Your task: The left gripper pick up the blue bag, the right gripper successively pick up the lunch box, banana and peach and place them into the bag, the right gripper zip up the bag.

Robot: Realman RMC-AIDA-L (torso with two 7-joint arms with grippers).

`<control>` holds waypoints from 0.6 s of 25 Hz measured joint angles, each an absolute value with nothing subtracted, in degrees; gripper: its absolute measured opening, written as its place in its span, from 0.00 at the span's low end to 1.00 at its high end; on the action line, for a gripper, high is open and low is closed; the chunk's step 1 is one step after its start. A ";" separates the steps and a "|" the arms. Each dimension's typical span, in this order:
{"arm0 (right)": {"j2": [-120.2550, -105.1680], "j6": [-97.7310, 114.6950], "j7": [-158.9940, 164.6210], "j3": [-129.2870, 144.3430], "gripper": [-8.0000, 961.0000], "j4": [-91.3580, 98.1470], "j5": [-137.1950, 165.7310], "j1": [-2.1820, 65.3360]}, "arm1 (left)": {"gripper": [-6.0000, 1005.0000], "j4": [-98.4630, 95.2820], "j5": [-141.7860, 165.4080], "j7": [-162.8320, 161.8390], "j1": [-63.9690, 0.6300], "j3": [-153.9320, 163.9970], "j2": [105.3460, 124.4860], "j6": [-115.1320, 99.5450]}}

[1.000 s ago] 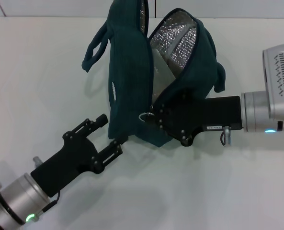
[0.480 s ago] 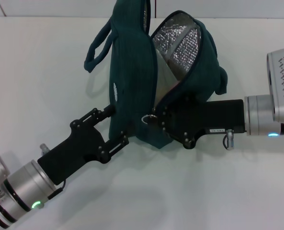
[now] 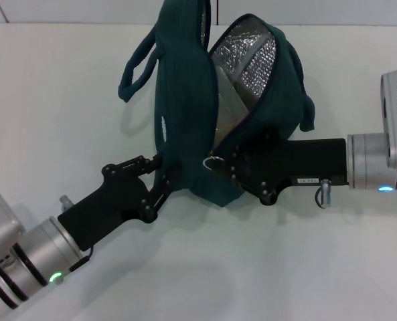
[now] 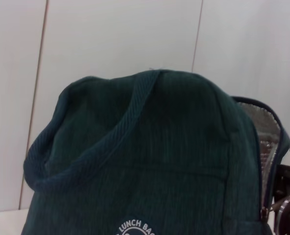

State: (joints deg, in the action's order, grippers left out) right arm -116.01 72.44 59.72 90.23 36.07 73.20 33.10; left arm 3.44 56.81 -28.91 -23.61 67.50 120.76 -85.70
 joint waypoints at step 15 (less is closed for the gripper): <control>-115.76 72.60 56.88 90.26 0.03 35.86 69.10 31.30 | 0.07 3.39 57.80 -28.05 -24.01 67.95 120.75 -85.51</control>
